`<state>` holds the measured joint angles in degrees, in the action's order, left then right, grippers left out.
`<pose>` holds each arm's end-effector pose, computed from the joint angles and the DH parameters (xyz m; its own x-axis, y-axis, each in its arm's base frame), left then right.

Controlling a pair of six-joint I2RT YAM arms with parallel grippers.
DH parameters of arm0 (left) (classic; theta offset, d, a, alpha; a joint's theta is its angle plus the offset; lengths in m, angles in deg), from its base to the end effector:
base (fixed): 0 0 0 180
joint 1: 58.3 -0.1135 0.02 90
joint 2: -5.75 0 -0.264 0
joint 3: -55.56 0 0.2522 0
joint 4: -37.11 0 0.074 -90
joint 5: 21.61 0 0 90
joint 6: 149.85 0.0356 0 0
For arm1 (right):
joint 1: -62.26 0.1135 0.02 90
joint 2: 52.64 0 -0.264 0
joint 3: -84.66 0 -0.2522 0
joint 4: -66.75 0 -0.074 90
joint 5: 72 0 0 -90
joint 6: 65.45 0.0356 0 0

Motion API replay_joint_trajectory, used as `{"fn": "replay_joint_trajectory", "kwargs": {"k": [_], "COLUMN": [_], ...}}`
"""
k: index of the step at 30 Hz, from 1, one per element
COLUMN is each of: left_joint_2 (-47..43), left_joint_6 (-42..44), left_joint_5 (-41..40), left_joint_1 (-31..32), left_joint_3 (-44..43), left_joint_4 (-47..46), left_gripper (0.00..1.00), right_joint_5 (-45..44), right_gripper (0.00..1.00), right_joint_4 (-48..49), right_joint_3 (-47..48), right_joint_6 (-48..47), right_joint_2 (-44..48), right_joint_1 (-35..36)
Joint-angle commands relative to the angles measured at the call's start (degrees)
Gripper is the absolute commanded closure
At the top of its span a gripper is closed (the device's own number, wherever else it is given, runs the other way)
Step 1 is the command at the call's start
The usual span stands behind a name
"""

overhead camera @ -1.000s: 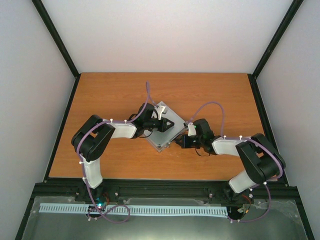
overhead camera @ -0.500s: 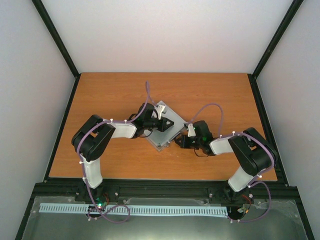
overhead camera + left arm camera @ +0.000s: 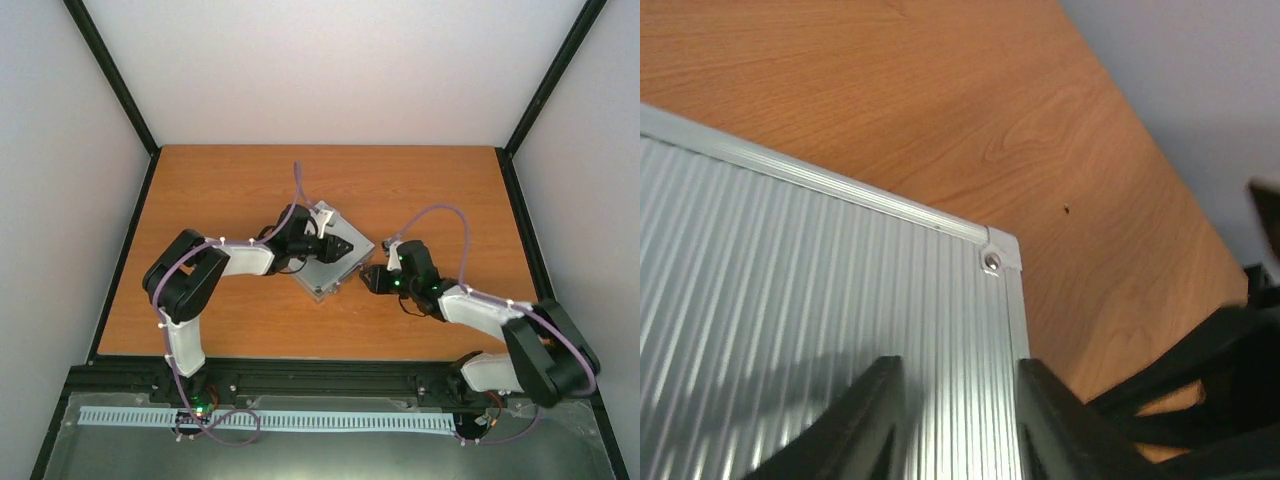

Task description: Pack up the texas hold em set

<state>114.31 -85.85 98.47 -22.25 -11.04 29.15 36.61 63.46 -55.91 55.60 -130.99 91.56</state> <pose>0.2955 -0.2371 0.1365 -0.7769 0.0963 -0.6223 0.5615 0.5533 -0.6153 0.2061 0.1287 0.1412 -0.8475 0.0849 -0.5240 -0.2717 0.7785 0.5657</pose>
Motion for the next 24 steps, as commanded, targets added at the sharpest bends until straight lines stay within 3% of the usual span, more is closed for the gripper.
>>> {"fn": "replay_joint_trajectory", "kwargs": {"k": [1, 2, 3, 5, 7, 8, 17, 24], "left_joint_2": [3.7, 2.7, 1.9, 0.3, -1.3, -2.2, -5.9, -8.1], "left_joint_6": [2.8, 3.3, 3.7, 4.5, 5.2, 5.6, 8.7, 11.2], "left_joint_5": [-5.3, -6.0, -6.5, -7.5, -9.1, -10.0, -19.8, -23.7], "left_joint_1": [1.7, 1.7, 1.7, 1.7, 1.7, 1.7, 0.0, -8.0], "left_joint_3": [1.9, 0.6, -0.6, -3.8, -6.8, -8.6, -26.4, -29.2], "left_joint_4": [30.0, 32.0, 33.2, 35.8, 38.5, 40.0, 53.7, 57.9], "left_gripper": [0.62, 0.55, 0.48, 0.36, 0.04, 0.01, 0.0, 0.0], "right_joint_5": [-7.9, -9.5, -10.8, -13.1, -15.3, -16.1, -24.4, -32.9], "right_gripper": [0.5, 0.2, 0.02, 0.0, 0.0, 0.0, 0.0, 0.0], "right_joint_4": [-12.3, -14.2, -16.4, -19.4, -21.7, -22.7, -28.2, -32.0], "right_joint_3": [0.7, 1.1, 1.4, 2.3, 3.5, 4.1, 8.0, 14.9], "right_joint_6": [-3.3, -3.6, -4.1, -4.7, -5.0, -5.2, -4.3, -6.8], "right_joint_2": [9.2, 11.0, 12.8, 15.5, 17.7, 18.2, 18.9, 16.2], "right_joint_1": [0.3, 0.3, 0.3, 0.3, 0.3, 0.2, 0.2, 0.3]}}
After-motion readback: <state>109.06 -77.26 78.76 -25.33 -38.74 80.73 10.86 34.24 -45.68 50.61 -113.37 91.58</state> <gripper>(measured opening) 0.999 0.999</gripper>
